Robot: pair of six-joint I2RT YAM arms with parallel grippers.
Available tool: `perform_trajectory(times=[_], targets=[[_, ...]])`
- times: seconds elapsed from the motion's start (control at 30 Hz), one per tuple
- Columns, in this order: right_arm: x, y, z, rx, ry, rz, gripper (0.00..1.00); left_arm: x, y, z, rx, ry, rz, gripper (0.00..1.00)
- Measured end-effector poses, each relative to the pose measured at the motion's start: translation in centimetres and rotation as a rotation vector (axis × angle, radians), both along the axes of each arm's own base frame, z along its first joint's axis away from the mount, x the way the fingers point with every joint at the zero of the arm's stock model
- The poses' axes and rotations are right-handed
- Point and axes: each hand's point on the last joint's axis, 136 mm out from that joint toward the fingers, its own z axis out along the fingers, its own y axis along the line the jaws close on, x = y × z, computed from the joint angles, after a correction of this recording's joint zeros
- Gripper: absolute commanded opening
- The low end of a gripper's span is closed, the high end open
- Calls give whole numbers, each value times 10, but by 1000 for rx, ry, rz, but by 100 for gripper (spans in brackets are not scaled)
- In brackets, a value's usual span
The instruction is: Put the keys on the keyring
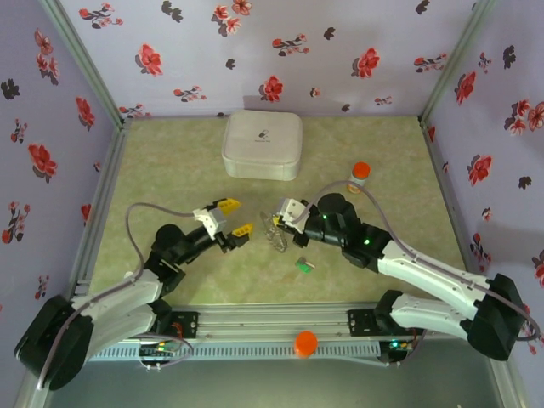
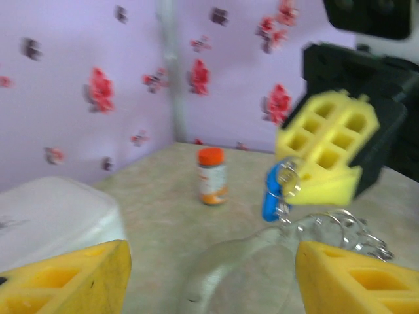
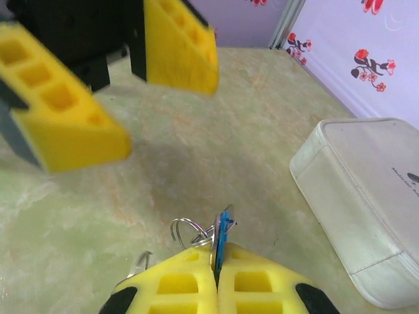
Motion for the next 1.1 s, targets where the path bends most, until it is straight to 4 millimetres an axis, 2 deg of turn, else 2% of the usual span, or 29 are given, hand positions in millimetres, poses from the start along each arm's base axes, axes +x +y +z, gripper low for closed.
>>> perform_trajectory(times=[0.1, 0.27, 0.37, 0.43, 0.57, 0.7, 0.8, 0.97, 1.1], targets=[[-1, 14, -4, -6, 23, 23, 0, 12, 29, 22, -67, -56, 175, 69], [-12, 57, -7, 33, 78, 95, 0, 24, 87, 61, -204, -124, 470, 69], [-14, 84, -5, 112, 132, 117, 0, 26, 111, 71, -254, -131, 582, 69], [-12, 99, -8, 163, 182, 114, 0, 28, 121, 71, -264, -123, 630, 69], [1, 117, -33, 193, 284, 60, 0, 34, 129, 66, -245, -90, 693, 68], [13, 114, -67, 116, 300, -19, 0, 39, 131, 61, -208, -56, 723, 67], [22, 101, -89, 5, 264, -74, 0, 44, 131, 54, -175, -18, 738, 67], [36, 64, -126, -218, 208, -124, 0, 53, 128, 36, -128, 70, 749, 67], [46, 34, -148, -364, 194, -151, 0, 58, 125, 16, -84, 152, 754, 67]])
